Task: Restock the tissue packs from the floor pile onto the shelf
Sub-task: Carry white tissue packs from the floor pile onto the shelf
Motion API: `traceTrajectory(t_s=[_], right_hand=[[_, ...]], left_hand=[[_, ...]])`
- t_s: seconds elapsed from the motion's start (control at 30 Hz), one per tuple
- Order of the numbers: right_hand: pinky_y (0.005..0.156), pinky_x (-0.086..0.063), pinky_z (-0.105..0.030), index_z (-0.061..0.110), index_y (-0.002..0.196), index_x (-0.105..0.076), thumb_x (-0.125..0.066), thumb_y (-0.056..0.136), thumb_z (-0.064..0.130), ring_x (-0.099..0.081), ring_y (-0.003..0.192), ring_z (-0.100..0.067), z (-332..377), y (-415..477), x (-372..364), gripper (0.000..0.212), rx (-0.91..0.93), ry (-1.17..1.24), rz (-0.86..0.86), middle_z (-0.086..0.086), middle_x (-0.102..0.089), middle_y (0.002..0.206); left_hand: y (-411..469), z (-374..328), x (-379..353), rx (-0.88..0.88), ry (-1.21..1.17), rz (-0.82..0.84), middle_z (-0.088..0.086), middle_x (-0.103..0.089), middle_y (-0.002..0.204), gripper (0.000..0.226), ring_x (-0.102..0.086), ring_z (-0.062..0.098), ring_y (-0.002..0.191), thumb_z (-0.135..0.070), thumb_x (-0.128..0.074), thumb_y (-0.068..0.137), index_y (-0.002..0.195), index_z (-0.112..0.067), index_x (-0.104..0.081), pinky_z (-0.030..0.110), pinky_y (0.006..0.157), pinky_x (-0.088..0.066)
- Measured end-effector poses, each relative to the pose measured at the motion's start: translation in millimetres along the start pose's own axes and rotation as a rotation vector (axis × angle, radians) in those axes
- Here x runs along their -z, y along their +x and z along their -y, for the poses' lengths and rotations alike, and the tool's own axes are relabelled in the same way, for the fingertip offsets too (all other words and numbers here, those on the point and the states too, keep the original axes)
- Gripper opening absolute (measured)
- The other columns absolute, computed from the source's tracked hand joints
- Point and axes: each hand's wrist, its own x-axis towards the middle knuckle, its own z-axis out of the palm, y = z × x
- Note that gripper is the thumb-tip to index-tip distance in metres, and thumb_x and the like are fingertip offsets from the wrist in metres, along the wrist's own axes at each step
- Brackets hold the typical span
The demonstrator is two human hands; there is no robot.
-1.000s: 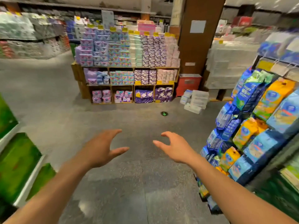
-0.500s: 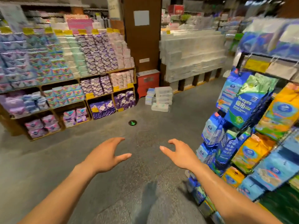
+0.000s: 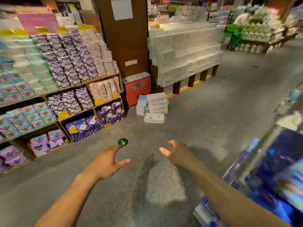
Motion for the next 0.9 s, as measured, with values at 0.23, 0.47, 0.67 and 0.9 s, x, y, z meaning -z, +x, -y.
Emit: traceTrajectory(t_s=[0.23,0.47,0.67,0.9], right_hand=[[0.103,-0.045,-0.036,0.014,0.147,-0.044,-0.051,0.094,0.064,-0.05,0.132,-0.028,18.8,202.0,25.7,0.073,-0.057,-0.069,0.031,-0.009,-0.048,0.149],[0.103,-0.046,-0.04,0.012,0.133,-0.056,-0.046,0.087,0.075,-0.056,0.125,-0.03,44.5,414.9,66.4,0.078,-0.14,-0.05,-0.006,-0.01,-0.06,0.135],[0.1,-0.047,-0.044,0.011,0.132,-0.056,-0.039,0.093,0.074,-0.055,0.123,-0.034,42.2,567.3,119.2,0.076,-0.235,-0.108,-0.063,-0.015,-0.06,0.132],[0.114,-0.033,-0.052,0.018,0.154,-0.032,-0.033,0.093,0.076,-0.03,0.145,-0.032,-14.4,784.9,156.0,0.084,-0.309,-0.175,-0.007,-0.01,-0.033,0.159]], left_hand=[[203.6,67.1,7.3,0.002,-0.013,0.032,0.0,-0.047,0.148,0.081,-0.048,0.019,0.131,-0.071,-0.054,0.084,0.148,-0.024,-0.039,0.031,0.106,-0.038],[460.0,125.3,61.7,-0.115,0.032,0.101,0.006,-0.044,0.151,0.081,-0.046,0.024,0.134,-0.065,-0.057,0.088,0.151,-0.018,-0.036,0.035,0.107,-0.039],[651.6,136.4,95.1,-0.192,0.093,0.208,0.006,-0.035,0.157,0.096,-0.036,0.025,0.142,-0.082,-0.04,0.08,0.153,-0.02,-0.031,0.036,0.114,-0.032],[887.0,154.4,58.2,-0.176,0.174,0.253,0.005,-0.031,0.16,0.123,-0.031,0.024,0.145,-0.1,-0.008,0.06,0.156,-0.023,-0.024,0.036,0.117,-0.03]])
